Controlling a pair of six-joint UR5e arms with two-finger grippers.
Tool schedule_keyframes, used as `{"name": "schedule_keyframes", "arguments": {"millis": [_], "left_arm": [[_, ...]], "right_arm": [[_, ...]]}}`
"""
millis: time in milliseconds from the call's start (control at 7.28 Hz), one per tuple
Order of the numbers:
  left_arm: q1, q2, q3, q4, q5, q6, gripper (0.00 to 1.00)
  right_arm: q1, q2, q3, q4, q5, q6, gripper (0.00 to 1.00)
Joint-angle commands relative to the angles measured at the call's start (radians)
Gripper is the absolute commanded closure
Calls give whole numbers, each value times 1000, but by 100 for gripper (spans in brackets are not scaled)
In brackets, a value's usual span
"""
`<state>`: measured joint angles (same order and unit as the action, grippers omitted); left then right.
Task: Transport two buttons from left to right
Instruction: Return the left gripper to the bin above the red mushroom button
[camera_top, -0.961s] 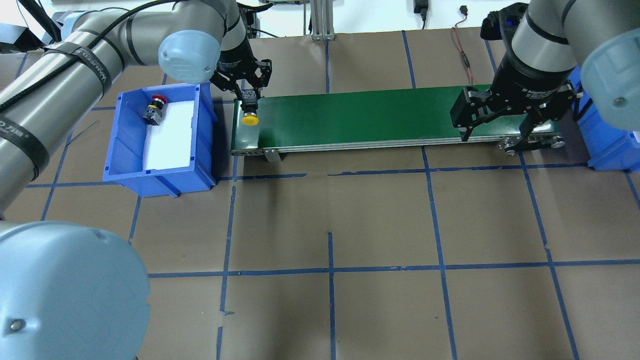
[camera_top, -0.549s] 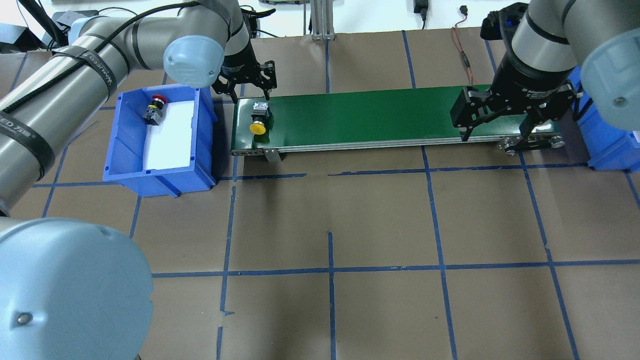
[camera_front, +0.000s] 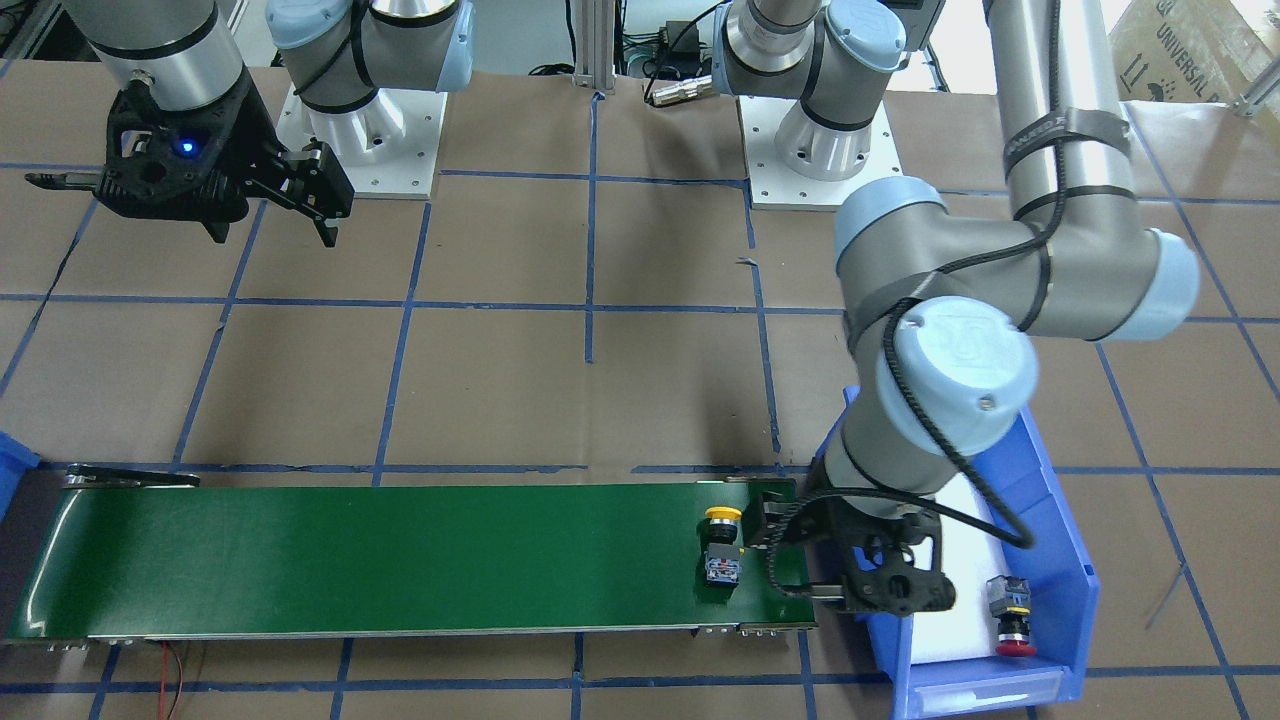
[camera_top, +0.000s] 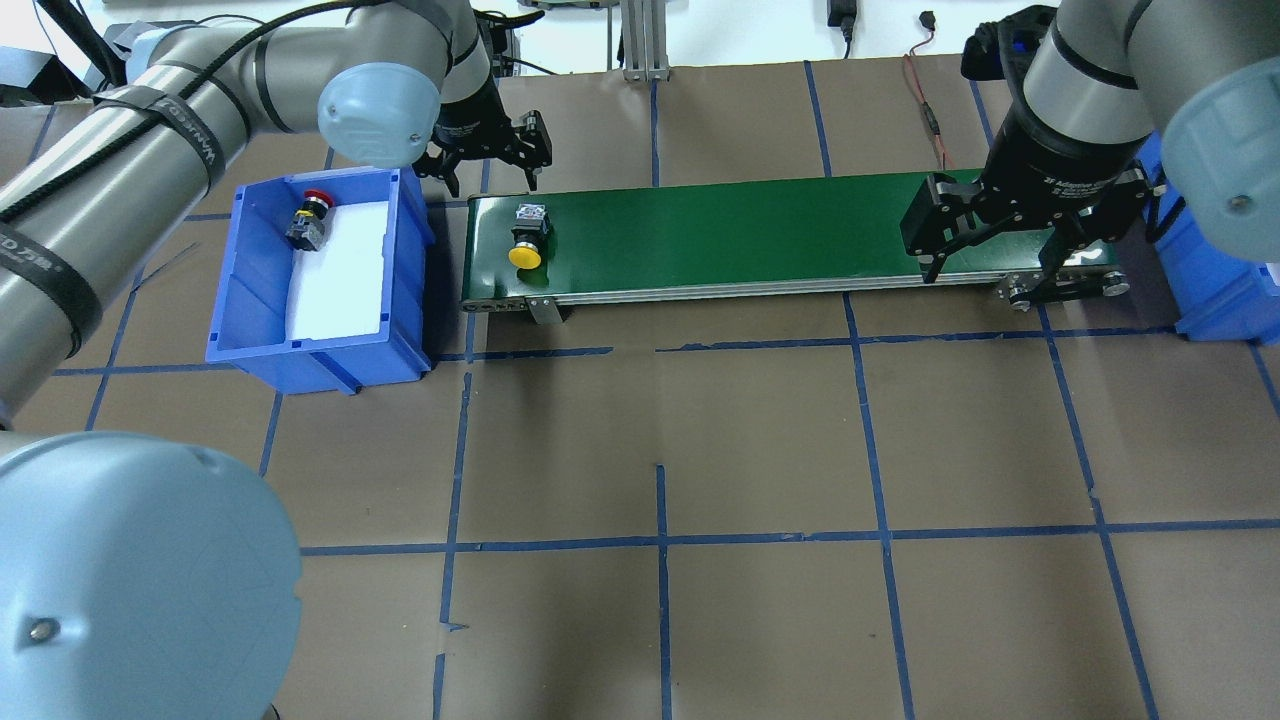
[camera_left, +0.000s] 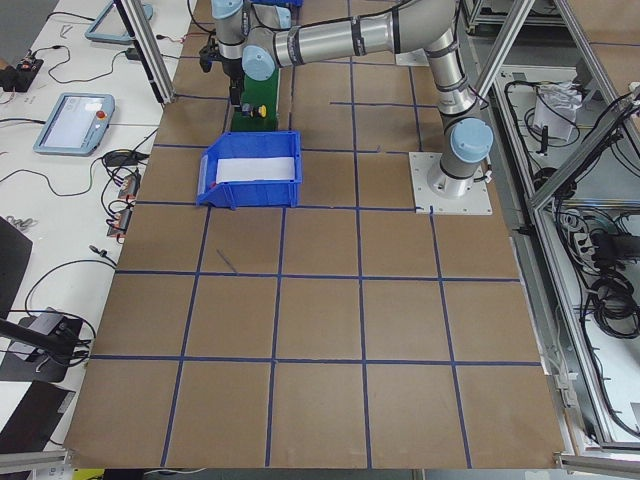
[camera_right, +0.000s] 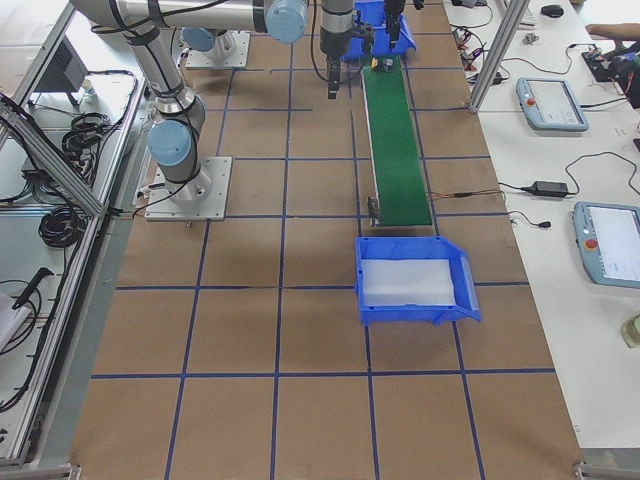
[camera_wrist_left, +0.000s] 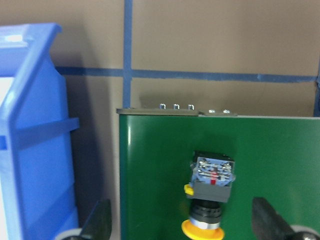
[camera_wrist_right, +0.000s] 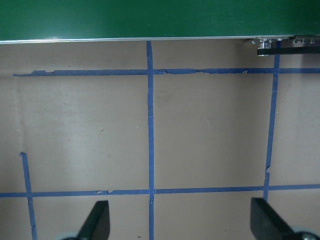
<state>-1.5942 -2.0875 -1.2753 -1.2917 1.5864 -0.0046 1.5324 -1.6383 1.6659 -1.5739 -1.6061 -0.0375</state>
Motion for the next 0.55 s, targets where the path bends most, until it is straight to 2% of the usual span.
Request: {"name": "schedule_keyframes", "arguments": {"millis": [0, 412], "left_arm": [[145, 23, 37, -69, -6, 244, 0], [203, 7, 22, -52, 4, 666, 0]], "right_arm": [[0, 0, 0, 0, 0, 1, 0], [-3, 0, 0, -15, 3, -1, 0]]}}
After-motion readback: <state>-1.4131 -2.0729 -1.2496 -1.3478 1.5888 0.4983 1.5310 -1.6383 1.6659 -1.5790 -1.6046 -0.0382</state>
